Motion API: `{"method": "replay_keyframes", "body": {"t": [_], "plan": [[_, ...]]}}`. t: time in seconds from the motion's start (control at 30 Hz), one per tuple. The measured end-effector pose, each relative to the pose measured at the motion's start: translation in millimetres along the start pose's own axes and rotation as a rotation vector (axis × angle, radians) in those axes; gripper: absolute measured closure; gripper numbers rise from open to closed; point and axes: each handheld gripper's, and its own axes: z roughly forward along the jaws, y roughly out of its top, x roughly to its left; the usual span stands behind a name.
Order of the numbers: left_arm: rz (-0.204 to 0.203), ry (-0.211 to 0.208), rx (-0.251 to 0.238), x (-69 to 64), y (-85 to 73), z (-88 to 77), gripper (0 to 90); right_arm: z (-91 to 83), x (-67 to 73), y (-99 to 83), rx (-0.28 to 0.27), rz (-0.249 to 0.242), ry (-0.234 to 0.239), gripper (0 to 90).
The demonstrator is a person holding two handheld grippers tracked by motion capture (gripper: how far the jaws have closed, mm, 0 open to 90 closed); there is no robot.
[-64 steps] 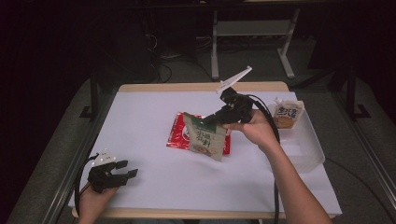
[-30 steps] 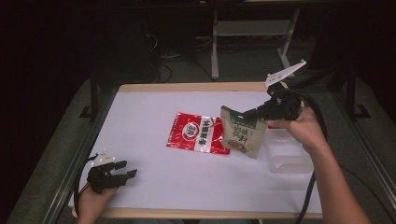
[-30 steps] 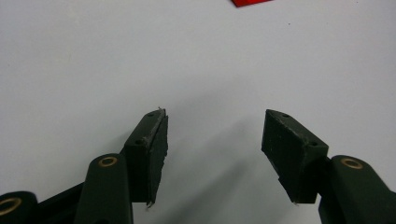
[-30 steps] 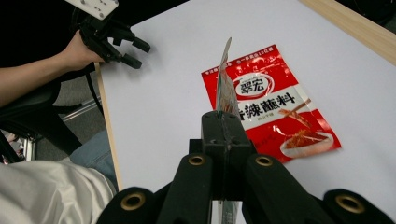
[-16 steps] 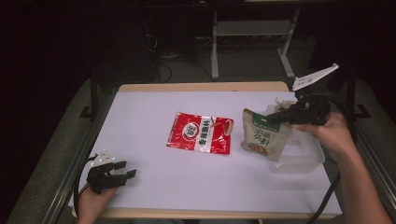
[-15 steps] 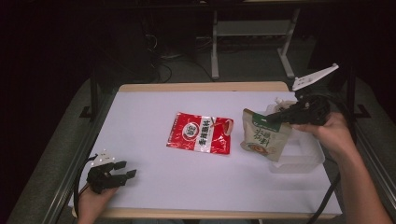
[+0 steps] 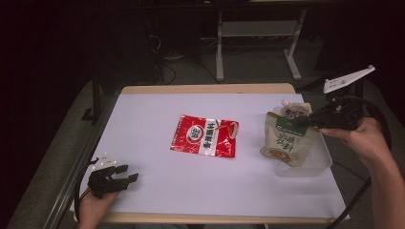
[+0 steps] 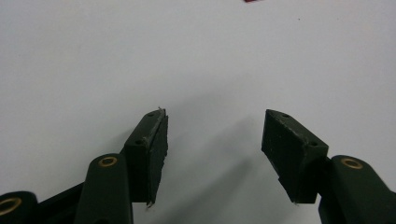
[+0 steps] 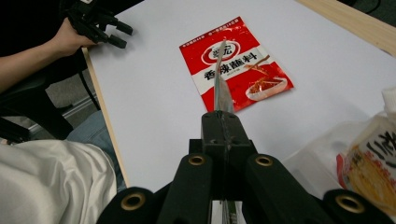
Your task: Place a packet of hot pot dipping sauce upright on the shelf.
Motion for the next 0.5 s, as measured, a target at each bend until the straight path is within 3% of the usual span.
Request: {"method": "replay_keyframes", "body": {"t": [0.5], "plan": [[-0.009, 0.011, 0.007, 1.7, -1.4, -1.9, 40.6, -37.9, -9.8, -35.8, -0.004, 0.059, -0.027, 90.0]]}}
